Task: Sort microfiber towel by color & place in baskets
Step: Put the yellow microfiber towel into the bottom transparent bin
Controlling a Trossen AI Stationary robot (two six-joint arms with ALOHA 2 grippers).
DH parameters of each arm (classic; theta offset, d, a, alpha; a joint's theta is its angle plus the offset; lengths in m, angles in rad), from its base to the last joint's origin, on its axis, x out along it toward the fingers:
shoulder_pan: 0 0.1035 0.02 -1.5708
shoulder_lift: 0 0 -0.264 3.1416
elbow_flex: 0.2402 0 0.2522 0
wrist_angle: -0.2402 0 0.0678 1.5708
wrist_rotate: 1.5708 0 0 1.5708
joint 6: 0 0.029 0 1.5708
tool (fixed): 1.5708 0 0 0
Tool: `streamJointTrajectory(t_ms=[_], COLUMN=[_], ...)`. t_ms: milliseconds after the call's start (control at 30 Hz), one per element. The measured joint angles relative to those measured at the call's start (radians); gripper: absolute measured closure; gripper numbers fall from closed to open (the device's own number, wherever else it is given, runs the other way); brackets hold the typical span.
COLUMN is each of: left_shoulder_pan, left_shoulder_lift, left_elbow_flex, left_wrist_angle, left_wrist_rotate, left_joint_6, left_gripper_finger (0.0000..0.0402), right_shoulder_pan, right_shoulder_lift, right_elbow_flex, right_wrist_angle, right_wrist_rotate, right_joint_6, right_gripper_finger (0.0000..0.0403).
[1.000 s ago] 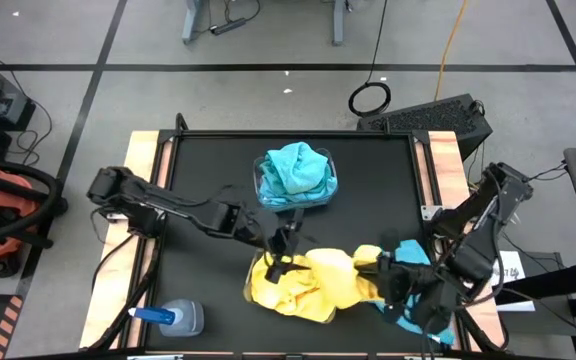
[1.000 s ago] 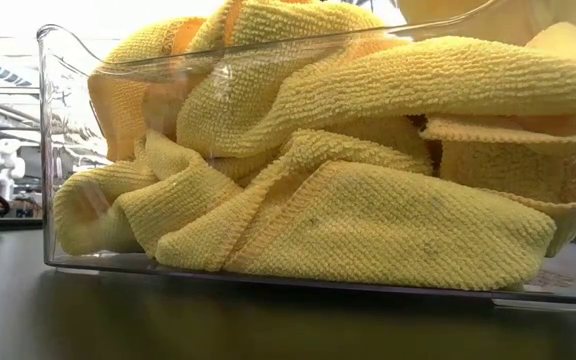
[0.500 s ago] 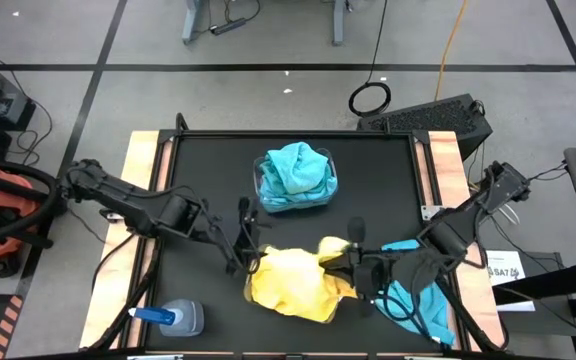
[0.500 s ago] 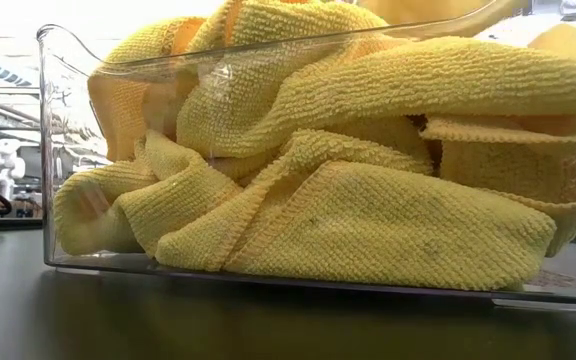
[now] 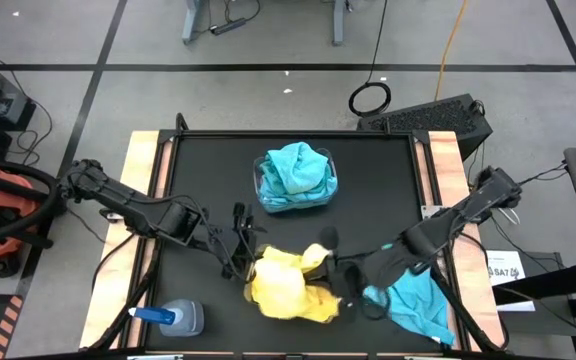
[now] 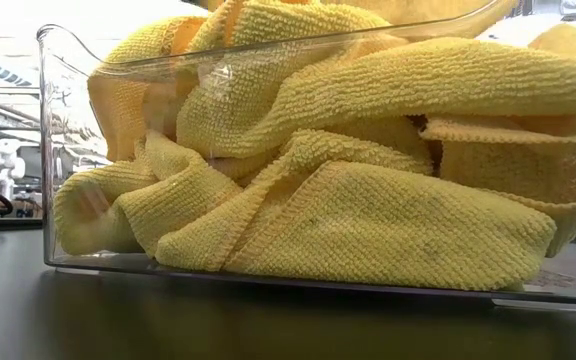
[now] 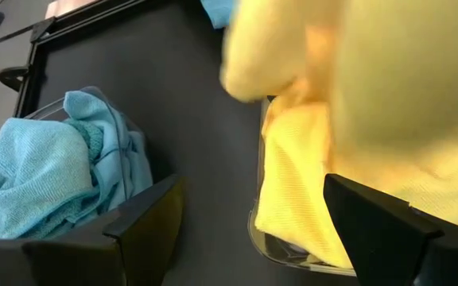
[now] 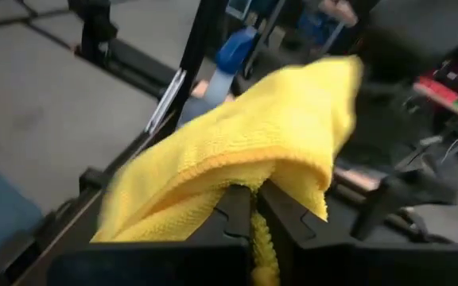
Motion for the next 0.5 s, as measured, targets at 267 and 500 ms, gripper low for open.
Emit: streamJointTrajectory(t_ms=[267,500], left_shoulder_pan=[0.0,-0.01], left_shoulder_lift=[0.0,0.0], left_elbow_flex=[0.0,0.0], left_wrist_angle=[0.001,-0.033], left_wrist_rotate=[-0.001,-0.008], left_joint_6=[0.001,-0.027], left_gripper_finger=[0.0091,0.0091], right_shoulder_pan=[0.0,0.025], right_shoulder_lift=[0.118,0.073], right_elbow_flex=[0.0,0.0], right_wrist_angle=[-0.028,-0.173], right_wrist_rotate=[0.003,0.18], right_joint_6=[0.026,0.103], right_gripper_finger=[0.0402,0.0402])
